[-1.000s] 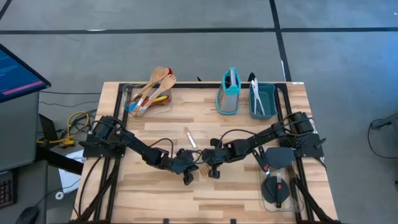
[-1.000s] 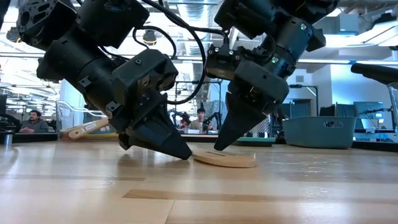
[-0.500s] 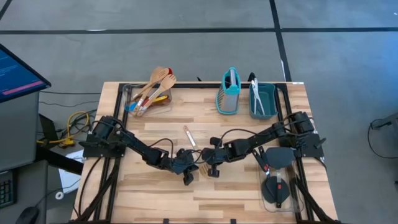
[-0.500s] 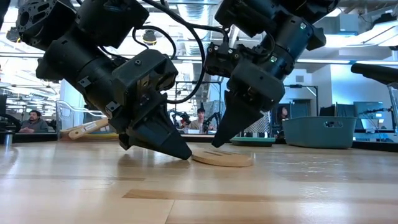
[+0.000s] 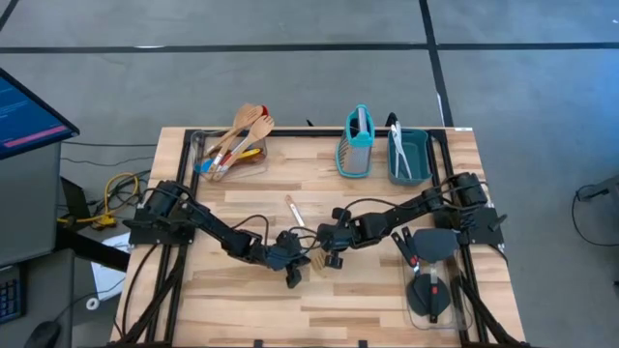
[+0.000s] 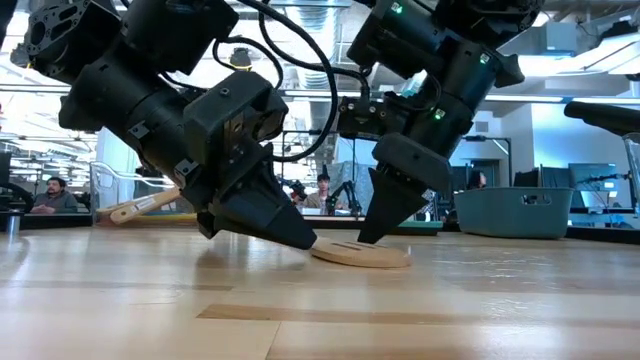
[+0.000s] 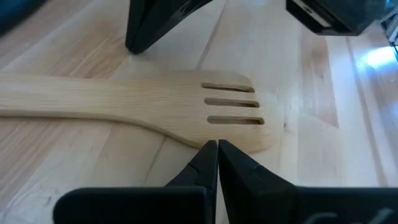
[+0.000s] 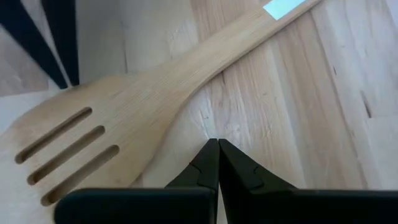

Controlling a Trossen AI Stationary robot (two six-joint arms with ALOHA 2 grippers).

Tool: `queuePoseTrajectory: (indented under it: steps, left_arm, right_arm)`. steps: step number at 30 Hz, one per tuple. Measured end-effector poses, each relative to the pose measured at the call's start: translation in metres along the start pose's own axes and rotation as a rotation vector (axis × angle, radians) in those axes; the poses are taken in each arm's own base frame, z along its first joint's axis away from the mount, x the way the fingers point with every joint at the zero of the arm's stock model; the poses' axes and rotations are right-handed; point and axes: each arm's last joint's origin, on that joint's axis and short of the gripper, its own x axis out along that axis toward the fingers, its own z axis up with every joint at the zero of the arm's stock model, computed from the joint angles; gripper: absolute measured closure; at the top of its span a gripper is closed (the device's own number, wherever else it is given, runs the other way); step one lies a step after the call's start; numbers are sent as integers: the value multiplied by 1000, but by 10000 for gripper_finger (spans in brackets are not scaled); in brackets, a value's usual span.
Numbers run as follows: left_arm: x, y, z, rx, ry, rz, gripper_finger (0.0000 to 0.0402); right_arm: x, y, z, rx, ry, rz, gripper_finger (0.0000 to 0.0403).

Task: Pick & Place Kitchen Items
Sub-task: Put the wooden slotted spoon into the left transparent bin

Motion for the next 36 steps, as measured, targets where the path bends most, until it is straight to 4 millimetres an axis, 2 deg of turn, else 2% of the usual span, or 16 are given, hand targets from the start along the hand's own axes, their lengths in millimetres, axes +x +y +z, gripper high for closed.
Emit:
queuePoseTrajectory:
  steps: [10,22,29,36]
  left_arm:
    - [0,0,5,-13,-28,-2,400]
    - [2,4,5,-16,-1,-13,400]
    - [2,3,5,-13,6,-16,400]
    - [-9,-2,11,31,25,-7,400]
  right_arm:
    - [1,2,0,3,2,56,403]
    - [1,11,5,-6,-7,284,403]
    - [1,11,5,-13,-13,296,403]
    - [1,11,5,-16,-15,297,403]
